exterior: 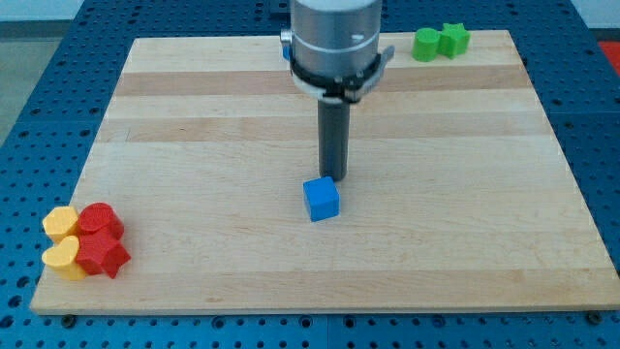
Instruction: Move the cube close to the red star
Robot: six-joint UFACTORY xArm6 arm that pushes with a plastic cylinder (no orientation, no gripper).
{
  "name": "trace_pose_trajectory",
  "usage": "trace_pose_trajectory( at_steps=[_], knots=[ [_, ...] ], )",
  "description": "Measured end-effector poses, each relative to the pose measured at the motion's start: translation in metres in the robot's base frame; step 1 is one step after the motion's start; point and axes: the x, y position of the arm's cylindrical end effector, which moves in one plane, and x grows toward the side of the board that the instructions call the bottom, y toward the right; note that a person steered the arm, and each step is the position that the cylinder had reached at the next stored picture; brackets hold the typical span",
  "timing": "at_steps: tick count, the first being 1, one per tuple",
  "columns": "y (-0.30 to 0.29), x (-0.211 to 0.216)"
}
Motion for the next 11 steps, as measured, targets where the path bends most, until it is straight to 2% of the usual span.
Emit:
trace_pose_trajectory(
  at_steps=[1, 2, 3, 4, 5, 7, 8, 9, 10, 11],
  knots=[
    [-0.041, 0.059],
    [-0.067, 0.076],
    [-0.041, 0.042],
    [0.035, 0.044],
    [0.058, 0.080],
    [-0.058, 0.084],
    [-0.072, 0.082],
    [-0.014, 0.082],
    [0.020, 0.132],
    [0.008, 0.136]
  ],
)
